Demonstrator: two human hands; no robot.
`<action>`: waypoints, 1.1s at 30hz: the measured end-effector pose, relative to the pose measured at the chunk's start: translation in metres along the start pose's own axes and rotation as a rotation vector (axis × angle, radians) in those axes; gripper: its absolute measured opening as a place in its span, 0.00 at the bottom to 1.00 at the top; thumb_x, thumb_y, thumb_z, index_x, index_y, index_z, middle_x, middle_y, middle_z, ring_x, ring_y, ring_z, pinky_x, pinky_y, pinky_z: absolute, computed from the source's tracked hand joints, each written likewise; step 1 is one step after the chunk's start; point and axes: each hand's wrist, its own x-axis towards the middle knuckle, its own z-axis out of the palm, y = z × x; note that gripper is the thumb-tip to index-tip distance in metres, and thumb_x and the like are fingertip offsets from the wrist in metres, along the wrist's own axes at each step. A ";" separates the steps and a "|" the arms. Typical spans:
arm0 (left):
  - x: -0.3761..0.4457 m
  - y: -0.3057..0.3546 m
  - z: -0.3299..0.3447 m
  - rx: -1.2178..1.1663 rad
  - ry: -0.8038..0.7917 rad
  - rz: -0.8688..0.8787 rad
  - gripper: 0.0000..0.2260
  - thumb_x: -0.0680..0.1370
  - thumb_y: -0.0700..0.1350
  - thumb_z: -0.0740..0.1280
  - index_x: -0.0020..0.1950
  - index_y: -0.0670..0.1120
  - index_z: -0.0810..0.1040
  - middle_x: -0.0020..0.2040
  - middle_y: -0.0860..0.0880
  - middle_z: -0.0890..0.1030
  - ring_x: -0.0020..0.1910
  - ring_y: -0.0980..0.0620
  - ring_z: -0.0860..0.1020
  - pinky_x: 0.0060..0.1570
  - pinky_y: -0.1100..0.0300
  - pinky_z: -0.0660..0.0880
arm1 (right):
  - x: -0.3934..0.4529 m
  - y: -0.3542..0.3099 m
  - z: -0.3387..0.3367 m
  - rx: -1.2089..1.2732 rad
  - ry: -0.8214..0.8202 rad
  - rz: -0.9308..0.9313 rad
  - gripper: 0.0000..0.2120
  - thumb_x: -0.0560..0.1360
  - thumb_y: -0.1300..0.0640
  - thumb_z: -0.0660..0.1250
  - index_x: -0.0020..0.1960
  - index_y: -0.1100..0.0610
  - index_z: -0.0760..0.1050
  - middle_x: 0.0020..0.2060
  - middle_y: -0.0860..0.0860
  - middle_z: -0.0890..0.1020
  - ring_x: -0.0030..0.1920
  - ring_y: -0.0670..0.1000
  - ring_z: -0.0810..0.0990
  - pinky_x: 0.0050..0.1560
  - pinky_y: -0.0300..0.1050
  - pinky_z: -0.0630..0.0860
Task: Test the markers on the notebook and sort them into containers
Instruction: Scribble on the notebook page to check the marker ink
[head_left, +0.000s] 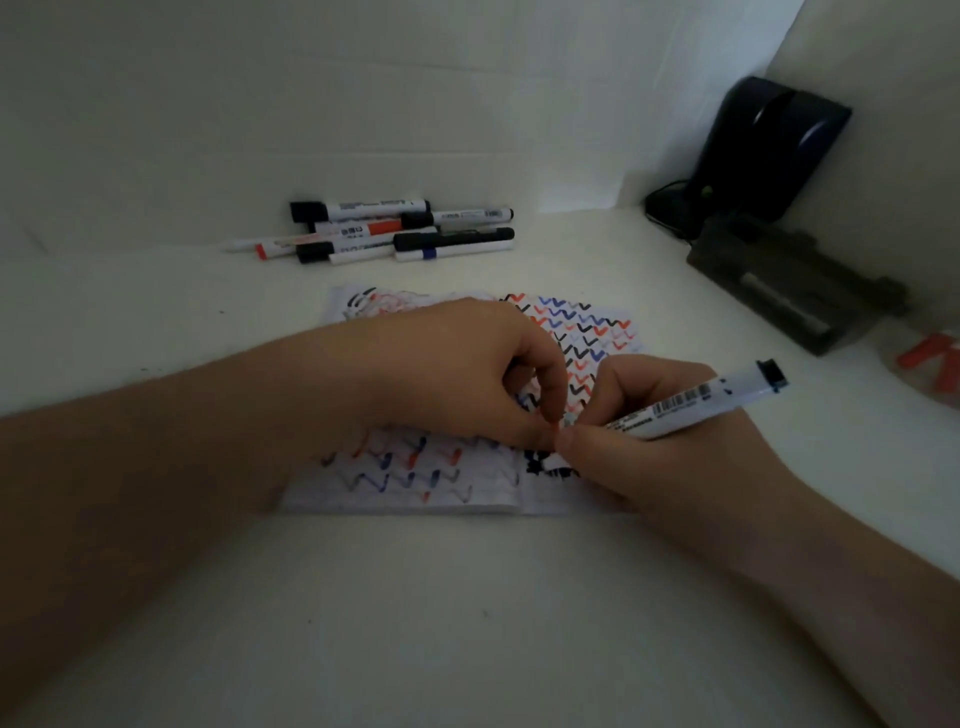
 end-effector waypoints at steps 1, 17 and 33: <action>0.000 0.000 0.000 0.006 -0.002 0.003 0.08 0.70 0.61 0.75 0.47 0.62 0.82 0.39 0.54 0.79 0.36 0.59 0.77 0.38 0.58 0.76 | 0.000 -0.001 0.001 -0.004 -0.001 0.016 0.11 0.71 0.71 0.74 0.33 0.64 0.76 0.26 0.59 0.80 0.24 0.49 0.74 0.24 0.40 0.70; 0.000 -0.002 0.001 0.026 -0.023 0.010 0.09 0.70 0.61 0.74 0.45 0.60 0.82 0.37 0.62 0.77 0.35 0.62 0.75 0.34 0.62 0.69 | 0.001 -0.006 0.001 -0.041 -0.029 0.093 0.10 0.71 0.70 0.73 0.33 0.65 0.76 0.26 0.59 0.80 0.24 0.53 0.77 0.25 0.46 0.73; -0.001 -0.002 0.001 0.018 -0.019 0.003 0.08 0.71 0.60 0.76 0.46 0.61 0.82 0.37 0.58 0.77 0.35 0.62 0.75 0.36 0.62 0.71 | 0.001 0.001 0.000 -0.016 -0.050 0.042 0.09 0.71 0.69 0.74 0.34 0.66 0.76 0.28 0.62 0.80 0.25 0.56 0.76 0.25 0.49 0.73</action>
